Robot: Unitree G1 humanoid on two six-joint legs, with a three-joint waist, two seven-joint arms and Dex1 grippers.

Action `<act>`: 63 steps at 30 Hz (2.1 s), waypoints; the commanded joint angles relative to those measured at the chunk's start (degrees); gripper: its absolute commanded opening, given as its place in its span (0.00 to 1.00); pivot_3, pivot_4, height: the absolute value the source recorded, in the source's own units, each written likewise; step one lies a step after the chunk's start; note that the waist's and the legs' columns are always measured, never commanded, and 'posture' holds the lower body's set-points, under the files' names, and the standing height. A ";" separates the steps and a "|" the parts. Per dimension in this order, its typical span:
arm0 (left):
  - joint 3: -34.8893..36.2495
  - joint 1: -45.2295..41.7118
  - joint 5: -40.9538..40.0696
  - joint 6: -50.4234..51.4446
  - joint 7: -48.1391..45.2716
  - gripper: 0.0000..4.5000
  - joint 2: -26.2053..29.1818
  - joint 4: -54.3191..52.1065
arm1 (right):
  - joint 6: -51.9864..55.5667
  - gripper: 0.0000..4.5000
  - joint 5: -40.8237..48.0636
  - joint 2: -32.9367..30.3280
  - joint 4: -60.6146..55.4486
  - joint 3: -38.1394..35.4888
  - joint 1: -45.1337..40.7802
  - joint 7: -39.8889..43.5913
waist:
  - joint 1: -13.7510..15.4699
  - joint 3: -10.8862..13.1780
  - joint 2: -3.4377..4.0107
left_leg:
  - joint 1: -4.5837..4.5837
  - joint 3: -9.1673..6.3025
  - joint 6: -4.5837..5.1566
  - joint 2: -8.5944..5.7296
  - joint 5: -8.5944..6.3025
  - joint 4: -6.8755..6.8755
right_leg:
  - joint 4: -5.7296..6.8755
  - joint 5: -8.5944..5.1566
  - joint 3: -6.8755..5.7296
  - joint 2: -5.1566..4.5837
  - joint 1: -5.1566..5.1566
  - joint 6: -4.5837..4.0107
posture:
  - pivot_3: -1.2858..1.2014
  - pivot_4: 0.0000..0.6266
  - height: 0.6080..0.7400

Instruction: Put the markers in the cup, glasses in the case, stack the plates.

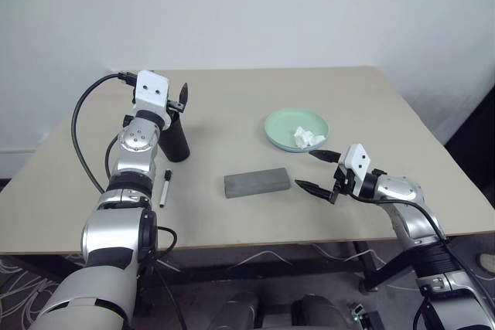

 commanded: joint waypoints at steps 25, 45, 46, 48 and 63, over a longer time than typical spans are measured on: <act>8.24 38.80 -32.38 67.00 -23.28 0.84 14.25 -69.30 | -2.41 1.00 0.28 1.56 3.49 1.17 -5.90 4.31 | -0.64 0.04 0.12 | 0.12 -0.02 -0.01 0.06 -0.01 -0.06 | 0.08 -0.11 0.42 0.07 -0.04 -0.23 | 0.52 0.00 0.97; 2.91 27.42 -19.19 73.70 -6.50 0.84 7.70 -47.70 | -1.90 1.00 0.11 1.69 1.84 1.09 -3.86 3.68 | -0.10 0.02 0.09 | 0.08 -0.02 -0.02 0.05 -0.01 -0.14 | 0.04 -0.11 0.42 0.07 -0.15 -0.21 | 0.52 0.00 0.97; 2.81 26.77 -18.96 73.63 -6.49 0.84 7.43 -46.80 | -1.86 1.00 0.12 1.64 1.72 1.03 -3.74 3.60 | -0.12 0.02 0.09 | 0.08 -0.02 -0.02 0.05 -0.01 -0.14 | 0.03 -0.11 0.43 0.07 -0.15 -0.21 | 0.52 0.00 0.97; 2.17 25.60 -18.50 73.24 -6.79 0.84 6.74 -45.53 | -1.85 1.00 0.08 1.56 1.46 0.96 -3.37 3.38 | -0.14 0.02 0.08 | 0.09 -0.01 -0.02 0.05 -0.01 -0.13 | 0.03 -0.11 0.43 0.07 -0.14 -0.21 | 0.52 0.00 0.97; 1.22 23.95 -15.70 74.00 -5.89 0.09 4.87 -43.40 | -1.94 1.00 0.21 1.40 1.29 0.76 -2.95 2.36 | -0.14 0.02 0.09 | 0.09 -0.01 -0.02 0.05 -0.01 -0.13 | 0.01 -0.11 0.43 0.04 -0.12 -0.20 | 0.52 0.00 0.97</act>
